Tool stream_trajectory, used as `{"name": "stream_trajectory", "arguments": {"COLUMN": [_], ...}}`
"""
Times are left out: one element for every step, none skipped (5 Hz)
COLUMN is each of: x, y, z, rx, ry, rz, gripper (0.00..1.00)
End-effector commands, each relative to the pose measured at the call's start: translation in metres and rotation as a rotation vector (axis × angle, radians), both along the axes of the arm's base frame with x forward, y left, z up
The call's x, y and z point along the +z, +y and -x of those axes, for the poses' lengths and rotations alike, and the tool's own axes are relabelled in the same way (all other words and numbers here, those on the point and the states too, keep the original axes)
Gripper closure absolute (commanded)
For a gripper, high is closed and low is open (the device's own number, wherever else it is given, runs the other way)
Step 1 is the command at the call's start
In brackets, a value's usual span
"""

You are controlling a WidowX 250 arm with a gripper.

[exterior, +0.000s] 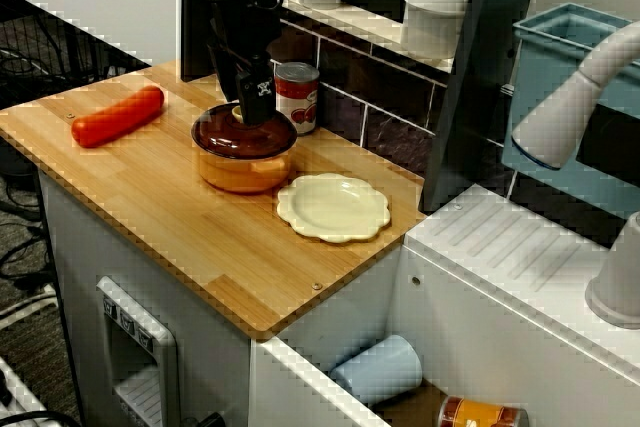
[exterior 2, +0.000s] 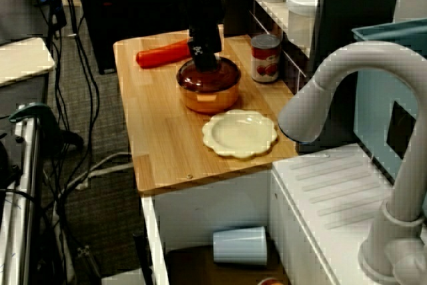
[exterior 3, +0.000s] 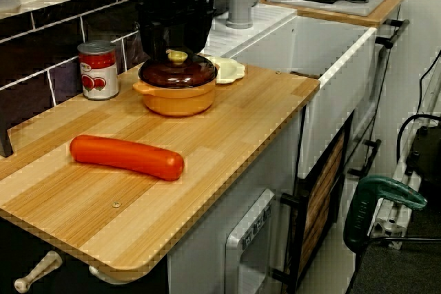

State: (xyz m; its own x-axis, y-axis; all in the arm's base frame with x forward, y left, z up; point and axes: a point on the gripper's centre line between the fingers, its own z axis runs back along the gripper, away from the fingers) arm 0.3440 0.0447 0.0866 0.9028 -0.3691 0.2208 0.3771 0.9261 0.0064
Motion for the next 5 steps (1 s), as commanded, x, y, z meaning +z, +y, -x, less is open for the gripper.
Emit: {"name": "stream_trajectory", "arguments": {"x": [0.017, 0.010, 0.006, 0.004, 0.005], "y": [0.000, -0.002, -0.003, -0.002, -0.001], "z": [0.006, 0.006, 0.005, 0.006, 0.007], "rx": [0.009, 0.008, 0.017, 0.028, 0.026], "ry": [-0.042, -0.035, -0.033, -0.046, -0.045], "rz": [-0.011, -0.022, -0.026, -0.015, -0.010], "gripper": [0.00, 0.00, 0.12, 1.00, 1.00]}}
